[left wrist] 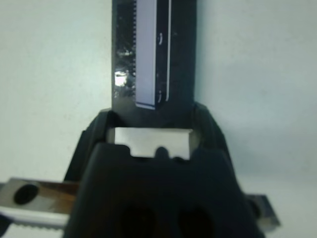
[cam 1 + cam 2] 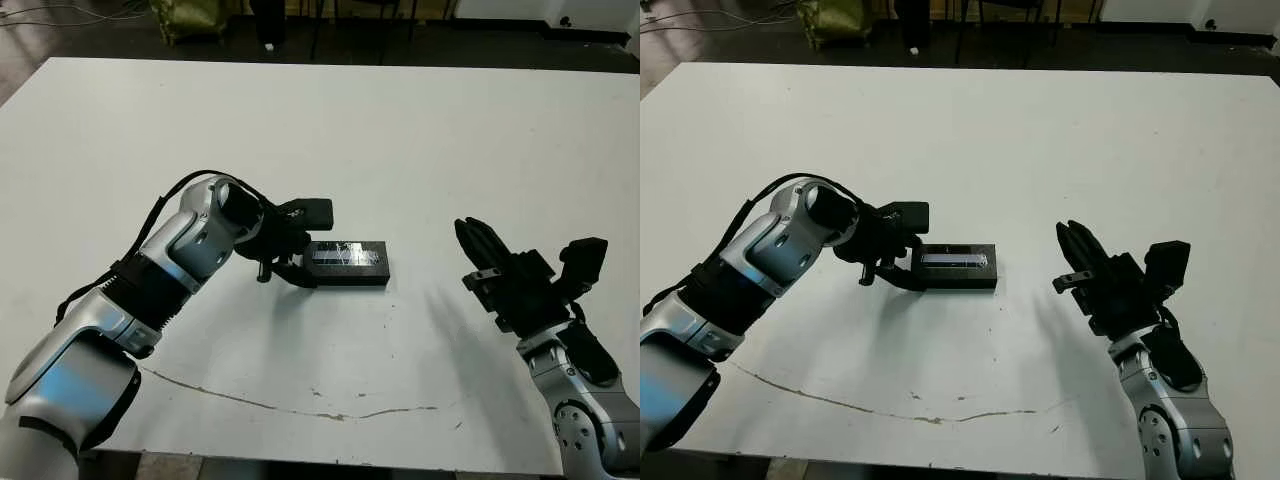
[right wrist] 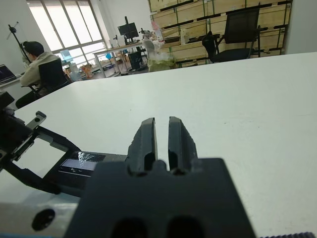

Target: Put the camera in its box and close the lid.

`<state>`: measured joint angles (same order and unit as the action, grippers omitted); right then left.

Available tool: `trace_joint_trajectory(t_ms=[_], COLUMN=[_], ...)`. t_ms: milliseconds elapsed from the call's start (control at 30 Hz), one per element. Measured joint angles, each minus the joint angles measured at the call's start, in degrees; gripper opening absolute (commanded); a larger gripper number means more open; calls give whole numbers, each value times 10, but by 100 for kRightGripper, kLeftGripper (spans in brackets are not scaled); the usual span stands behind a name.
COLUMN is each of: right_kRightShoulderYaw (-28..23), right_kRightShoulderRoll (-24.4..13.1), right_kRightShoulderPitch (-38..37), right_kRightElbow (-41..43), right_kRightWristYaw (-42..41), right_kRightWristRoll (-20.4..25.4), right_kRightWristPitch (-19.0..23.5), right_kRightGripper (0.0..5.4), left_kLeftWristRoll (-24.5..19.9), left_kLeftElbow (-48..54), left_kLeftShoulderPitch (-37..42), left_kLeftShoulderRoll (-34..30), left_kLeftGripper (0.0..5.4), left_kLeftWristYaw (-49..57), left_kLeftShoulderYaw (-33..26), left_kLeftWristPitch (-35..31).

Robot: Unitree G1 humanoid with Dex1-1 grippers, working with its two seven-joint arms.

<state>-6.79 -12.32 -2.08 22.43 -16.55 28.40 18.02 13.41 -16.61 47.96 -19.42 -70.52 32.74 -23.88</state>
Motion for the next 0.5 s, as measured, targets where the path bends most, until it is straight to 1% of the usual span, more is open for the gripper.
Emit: trace_joint_trajectory(t_ms=[167,333,367,500], right_kRightShoulderYaw=[0,0,0,0], right_kRightShoulderRoll=[0,1,2,3], right_kRightShoulderPitch=[-1,-3,-3,-3], right_kRightElbow=[0,0,0,-4], right_kRightWristYaw=[0,0,-1,-6], right_kRightWristRoll=[1,4,6,3], right_kRightWristPitch=[0,0,0,-5], right_kRightGripper=[0,0,0,0], left_kLeftWristRoll=[-11,-29,-30,-27], left_kLeftElbow=[-20,-50,-53,-59], left_kLeftShoulderPitch=[13,15,15,14], left_kLeftShoulderRoll=[47,48,44,35], left_kLeftGripper=[403,523,539,539], left_kLeftWristYaw=[16,12,13,19], left_kLeftShoulderYaw=[6,-2,-2,-2], left_kLeftWristPitch=[51,99,108,131])
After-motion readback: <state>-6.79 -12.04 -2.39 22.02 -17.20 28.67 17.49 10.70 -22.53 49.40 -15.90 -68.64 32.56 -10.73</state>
